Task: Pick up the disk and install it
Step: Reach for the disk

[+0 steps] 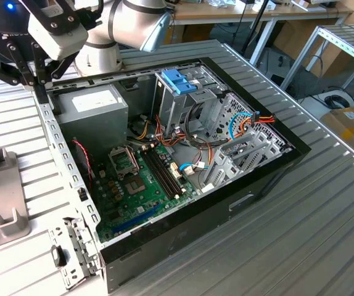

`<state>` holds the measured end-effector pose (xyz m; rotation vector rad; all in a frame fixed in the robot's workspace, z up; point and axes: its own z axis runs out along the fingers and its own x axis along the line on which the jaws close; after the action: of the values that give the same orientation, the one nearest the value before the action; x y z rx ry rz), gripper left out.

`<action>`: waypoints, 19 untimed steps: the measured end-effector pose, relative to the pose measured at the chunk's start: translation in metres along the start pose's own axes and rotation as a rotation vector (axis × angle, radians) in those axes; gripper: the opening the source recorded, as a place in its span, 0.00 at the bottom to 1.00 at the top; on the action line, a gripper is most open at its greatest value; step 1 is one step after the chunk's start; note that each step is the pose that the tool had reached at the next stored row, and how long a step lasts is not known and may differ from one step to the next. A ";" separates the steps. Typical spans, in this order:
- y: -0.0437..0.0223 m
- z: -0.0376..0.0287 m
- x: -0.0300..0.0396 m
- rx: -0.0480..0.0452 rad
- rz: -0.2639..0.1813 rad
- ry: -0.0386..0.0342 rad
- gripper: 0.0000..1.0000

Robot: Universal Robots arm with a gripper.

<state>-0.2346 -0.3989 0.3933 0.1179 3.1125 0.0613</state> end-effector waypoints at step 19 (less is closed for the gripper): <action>-0.0012 -0.0004 0.0158 0.0000 0.000 0.0000 0.10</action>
<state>-0.2504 -0.3989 0.3933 0.1180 3.1125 0.0613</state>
